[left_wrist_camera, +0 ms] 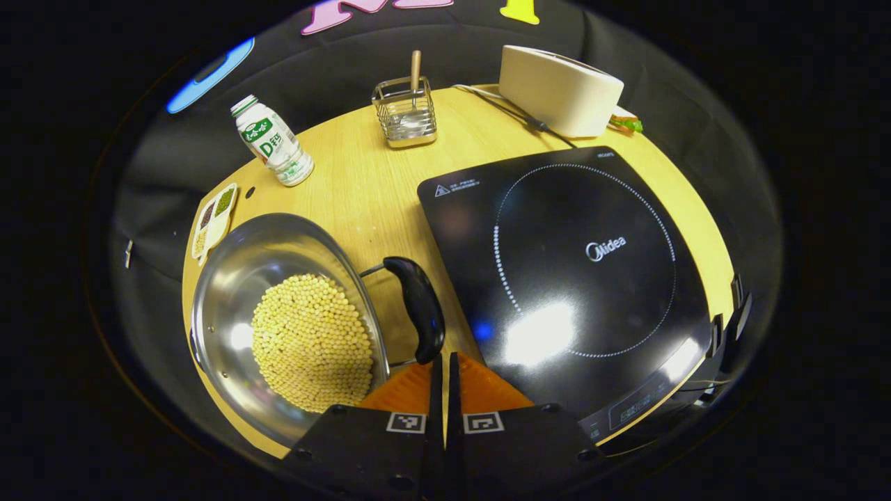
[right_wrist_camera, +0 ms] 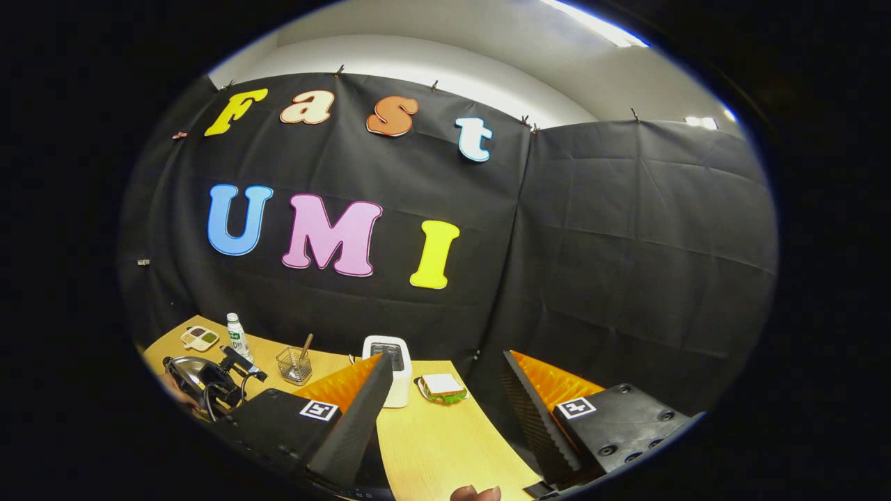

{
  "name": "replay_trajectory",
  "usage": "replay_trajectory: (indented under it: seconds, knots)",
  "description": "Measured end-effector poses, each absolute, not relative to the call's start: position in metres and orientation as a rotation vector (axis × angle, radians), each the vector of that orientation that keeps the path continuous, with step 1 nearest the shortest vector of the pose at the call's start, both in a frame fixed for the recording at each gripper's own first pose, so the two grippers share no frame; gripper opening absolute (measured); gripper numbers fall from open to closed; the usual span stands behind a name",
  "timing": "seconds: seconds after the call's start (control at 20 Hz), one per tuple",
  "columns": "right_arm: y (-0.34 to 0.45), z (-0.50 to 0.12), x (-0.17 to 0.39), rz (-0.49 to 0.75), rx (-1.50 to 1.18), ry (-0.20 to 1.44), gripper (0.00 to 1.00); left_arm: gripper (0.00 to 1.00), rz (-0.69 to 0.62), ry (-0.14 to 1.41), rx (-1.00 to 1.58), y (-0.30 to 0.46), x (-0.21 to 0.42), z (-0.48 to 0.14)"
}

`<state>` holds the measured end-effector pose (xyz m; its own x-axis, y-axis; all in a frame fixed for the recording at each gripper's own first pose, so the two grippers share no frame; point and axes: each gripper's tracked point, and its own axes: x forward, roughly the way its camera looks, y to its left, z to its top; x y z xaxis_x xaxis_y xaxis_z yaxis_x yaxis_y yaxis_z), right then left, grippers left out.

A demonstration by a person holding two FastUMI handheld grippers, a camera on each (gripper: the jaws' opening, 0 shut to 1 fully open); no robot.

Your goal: First push the handle of the pot to place it horizontally, then grasp the pot with both hands and set it on the induction cooktop.

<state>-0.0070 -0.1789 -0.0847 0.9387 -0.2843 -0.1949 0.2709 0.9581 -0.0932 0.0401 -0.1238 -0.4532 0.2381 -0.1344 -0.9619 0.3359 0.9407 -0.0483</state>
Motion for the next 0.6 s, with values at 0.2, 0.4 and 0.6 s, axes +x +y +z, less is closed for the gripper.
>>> replay_trajectory:
  seconds: [0.2, 0.4, 0.6]
  knots:
    - [-0.173, -0.082, -0.007, -0.279, -0.061, 0.200, 0.98, 0.06, -0.309, 1.221, 0.136, -0.118, 0.037, -0.437]
    - [-0.152, -0.081, -0.007, -0.250, -0.055, 0.196, 0.98, 0.17, -0.333, 1.121, 0.120, -0.113, 0.026, -0.406]
    - [-0.114, -0.078, -0.009, -0.198, -0.052, 0.188, 0.98, 0.58, -0.363, 1.008, 0.081, -0.102, 0.014, -0.365]
